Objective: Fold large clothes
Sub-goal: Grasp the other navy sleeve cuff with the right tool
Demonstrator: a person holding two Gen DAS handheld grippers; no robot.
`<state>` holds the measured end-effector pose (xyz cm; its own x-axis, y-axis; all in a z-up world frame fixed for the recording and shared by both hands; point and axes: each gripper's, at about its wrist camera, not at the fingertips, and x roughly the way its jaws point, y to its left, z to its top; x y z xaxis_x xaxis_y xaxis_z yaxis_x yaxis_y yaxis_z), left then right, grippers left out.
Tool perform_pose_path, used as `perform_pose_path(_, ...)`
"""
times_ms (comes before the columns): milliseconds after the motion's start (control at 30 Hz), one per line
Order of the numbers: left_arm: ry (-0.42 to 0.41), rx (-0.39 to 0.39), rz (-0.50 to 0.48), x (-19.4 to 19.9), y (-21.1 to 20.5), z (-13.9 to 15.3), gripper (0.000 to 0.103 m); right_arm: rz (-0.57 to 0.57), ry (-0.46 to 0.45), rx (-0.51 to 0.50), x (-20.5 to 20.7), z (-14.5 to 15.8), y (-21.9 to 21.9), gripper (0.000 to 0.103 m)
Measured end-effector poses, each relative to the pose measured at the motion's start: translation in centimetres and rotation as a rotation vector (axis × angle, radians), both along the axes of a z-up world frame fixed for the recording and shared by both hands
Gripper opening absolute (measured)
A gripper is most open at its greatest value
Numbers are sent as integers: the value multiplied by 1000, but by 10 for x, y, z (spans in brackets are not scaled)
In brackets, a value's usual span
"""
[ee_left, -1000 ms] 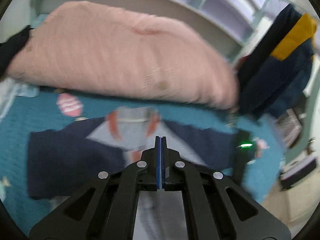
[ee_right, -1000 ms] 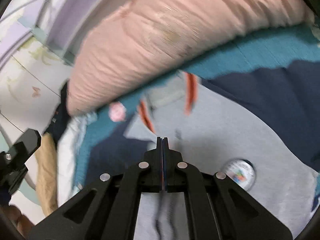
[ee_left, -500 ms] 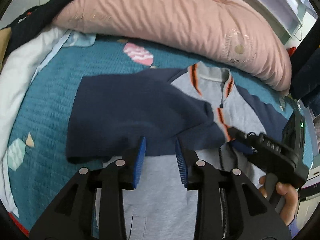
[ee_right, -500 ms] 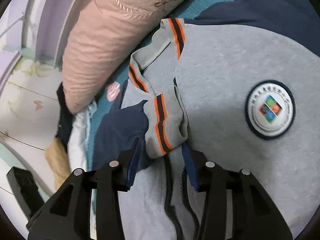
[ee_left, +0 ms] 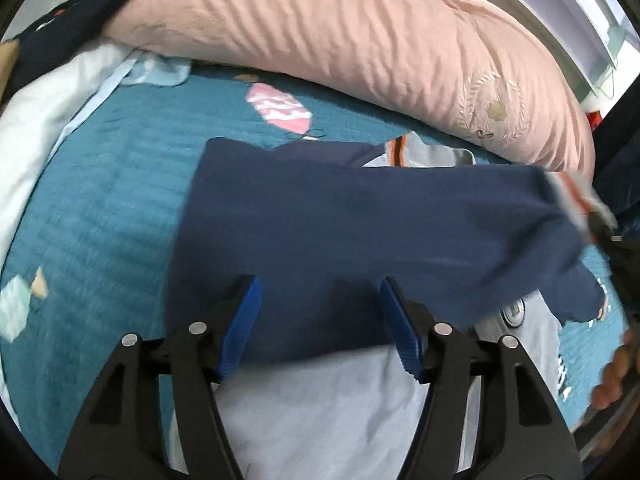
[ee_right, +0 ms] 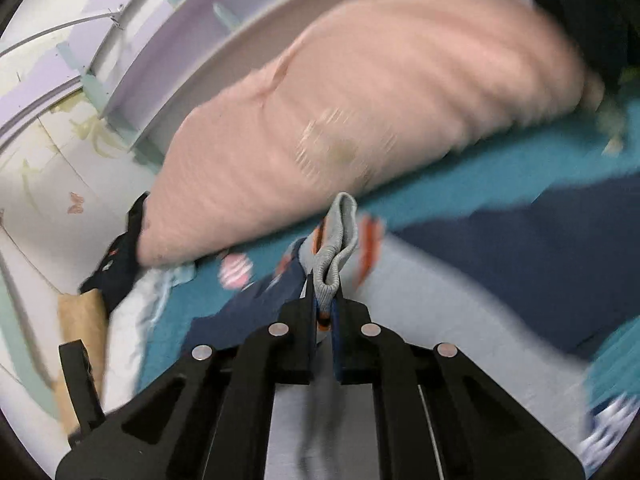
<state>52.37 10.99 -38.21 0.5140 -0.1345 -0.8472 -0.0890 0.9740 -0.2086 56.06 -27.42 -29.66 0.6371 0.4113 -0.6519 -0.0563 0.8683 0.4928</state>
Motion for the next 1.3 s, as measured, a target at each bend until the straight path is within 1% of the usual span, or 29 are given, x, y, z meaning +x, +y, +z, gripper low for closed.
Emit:
perform_pose_path(67,34,4,-10,12,-12,-14,64,-34,39,-39,5,-12,-26,6)
perform_pose_path(133,81,-4,-14,21,-17,-29,64,-83,115,-65,8,-40,-51,6)
perform_pose_path(200,108,8,-24,27,-23,-43,66,-89,220,-86,10,-77,-68,6)
perform_pose_path(233,114,22,-31,28,-25,-48,70,-91,248,-99,8,-91,-72,6)
perform_pose_path(300,106,87,-62,30,-34,-55,72,-74,299,-118,5,-114,-75,10)
perform_pose_path(333,101,126,-81,30,-39,-55,72,-80,283,-128,0,-115,-74,10)
perform_pose_path(367,103,141,-86,30,-41,-55,73,-86,267,-147,-3,-112,-73,11)
perform_pose_path(433,101,132,-85,29,-40,-55,75,-109,269,-182,-7,-105,-71,16)
perform_pose_path(467,101,128,-84,28,-39,-56,75,-138,260,-220,-11,-96,-71,20)
perform_pose_path(500,100,128,-88,27,-40,-55,76,-156,232,-263,-14,-86,-67,20)
perform_pose_path(533,100,131,-91,27,-41,-55,76,-153,194,-276,-15,-77,-64,20)
perform_pose_path(600,102,146,-97,27,-42,-55,76,-132,116,-283,-17,-61,-55,19)
perform_pose_path(633,105,152,-97,27,-44,-55,76,-118,94,-285,-16,-57,-53,20)
perform_pose_path(667,105,159,-97,27,-44,-55,76,-79,97,-270,-11,-60,-48,19)
perform_pose_path(733,103,165,-94,28,-47,-52,76,-57,167,-251,2,-81,-46,15)
perform_pose_path(767,107,157,-86,28,-49,-49,76,-59,236,-240,8,-99,-49,14)
perform_pose_path(800,104,142,-80,28,-52,-44,76,-68,320,-195,14,-123,-58,14)
perform_pose_path(833,87,119,-75,27,-56,-36,76,-74,314,-136,15,-129,-67,14)
perform_pose_path(900,54,97,-76,27,-66,-23,76,-71,316,-79,16,-126,-73,13)
perform_pose_path(967,30,59,-99,32,-89,-13,76,-53,306,-39,16,-124,-78,16)
perform_pose_path(1000,20,33,-119,38,-104,-10,76,-55,299,15,14,-123,-85,16)
perform_pose_path(1033,17,23,-140,42,-117,-8,76,-61,286,65,12,-121,-93,18)
perform_pose_path(1100,18,18,-168,54,-153,-9,76,-109,262,111,8,-112,-113,18)
perform_pose_path(1133,24,20,-179,57,-169,-10,76,-158,250,118,3,-104,-134,18)
perform_pose_path(1167,27,11,-220,61,-195,-11,76,-194,236,125,-3,-98,-150,19)
perform_pose_path(1200,25,9,-243,61,-207,-11,76,-241,224,125,-10,-93,-171,19)
perform_pose_path(1233,24,9,-271,61,-223,-12,76,-282,221,106,-15,-88,-188,23)
perform_pose_path(1267,26,4,-297,62,-240,-14,76,-334,214,61,-20,-81,-210,30)
perform_pose_path(1300,35,6,-312,63,-253,-16,76,-369,200,32,-25,-77,-226,32)
